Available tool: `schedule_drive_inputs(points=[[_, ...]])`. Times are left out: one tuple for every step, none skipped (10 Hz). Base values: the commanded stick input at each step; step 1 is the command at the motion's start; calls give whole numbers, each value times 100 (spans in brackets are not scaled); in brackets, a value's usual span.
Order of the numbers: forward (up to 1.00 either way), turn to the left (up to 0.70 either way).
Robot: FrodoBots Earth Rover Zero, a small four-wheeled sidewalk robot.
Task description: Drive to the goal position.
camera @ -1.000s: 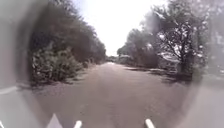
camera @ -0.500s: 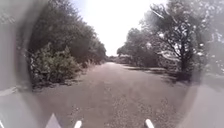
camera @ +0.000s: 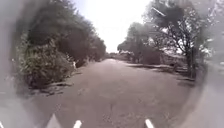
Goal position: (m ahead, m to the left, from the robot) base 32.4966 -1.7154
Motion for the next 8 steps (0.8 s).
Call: schedule_drive_inputs(points=[[85,0],[85,0],[85,0],[85,0],[85,0],[85,0],[85,0],[85,0]])
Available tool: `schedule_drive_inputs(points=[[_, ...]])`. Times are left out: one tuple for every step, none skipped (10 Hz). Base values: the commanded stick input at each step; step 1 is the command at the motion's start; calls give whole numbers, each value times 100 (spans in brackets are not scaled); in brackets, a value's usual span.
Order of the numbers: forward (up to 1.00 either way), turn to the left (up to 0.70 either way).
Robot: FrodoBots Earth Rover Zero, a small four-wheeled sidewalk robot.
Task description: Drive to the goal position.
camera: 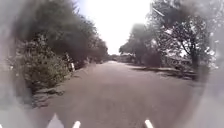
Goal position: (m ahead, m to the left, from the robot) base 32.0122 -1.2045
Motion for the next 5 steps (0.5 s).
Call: schedule_drive_inputs(points=[[85,0],[85,0],[85,0],[85,0],[85,0]])
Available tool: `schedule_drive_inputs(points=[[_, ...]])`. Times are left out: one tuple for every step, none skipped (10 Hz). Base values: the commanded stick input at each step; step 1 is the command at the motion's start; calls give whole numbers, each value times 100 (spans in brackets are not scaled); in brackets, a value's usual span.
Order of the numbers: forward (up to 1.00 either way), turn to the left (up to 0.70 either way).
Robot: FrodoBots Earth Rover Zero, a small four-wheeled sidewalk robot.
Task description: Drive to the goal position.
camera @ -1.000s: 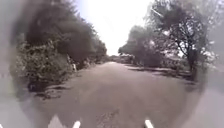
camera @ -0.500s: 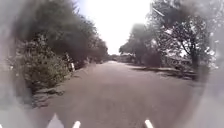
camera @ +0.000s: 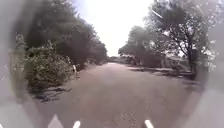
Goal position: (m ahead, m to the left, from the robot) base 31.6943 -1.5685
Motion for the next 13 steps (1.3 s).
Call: schedule_drive_inputs(points=[[85,0],[85,0],[85,0],[85,0],[85,0],[85,0],[85,0],[85,0],[85,0],[85,0],[85,0],[85,0],[85,0]])
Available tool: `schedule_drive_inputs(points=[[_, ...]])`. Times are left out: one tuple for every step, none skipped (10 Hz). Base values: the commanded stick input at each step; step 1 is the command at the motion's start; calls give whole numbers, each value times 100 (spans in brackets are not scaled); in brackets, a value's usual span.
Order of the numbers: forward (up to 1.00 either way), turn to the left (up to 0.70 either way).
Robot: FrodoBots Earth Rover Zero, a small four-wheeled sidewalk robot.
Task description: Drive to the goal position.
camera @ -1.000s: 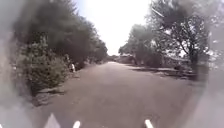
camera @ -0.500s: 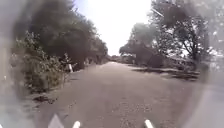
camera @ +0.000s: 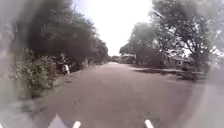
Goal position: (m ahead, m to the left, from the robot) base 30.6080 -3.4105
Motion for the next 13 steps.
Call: schedule_drive_inputs(points=[[85,0],[85,0],[85,0],[85,0],[85,0],[85,0],[85,0],[85,0],[85,0],[85,0],[85,0],[85,0],[85,0]])
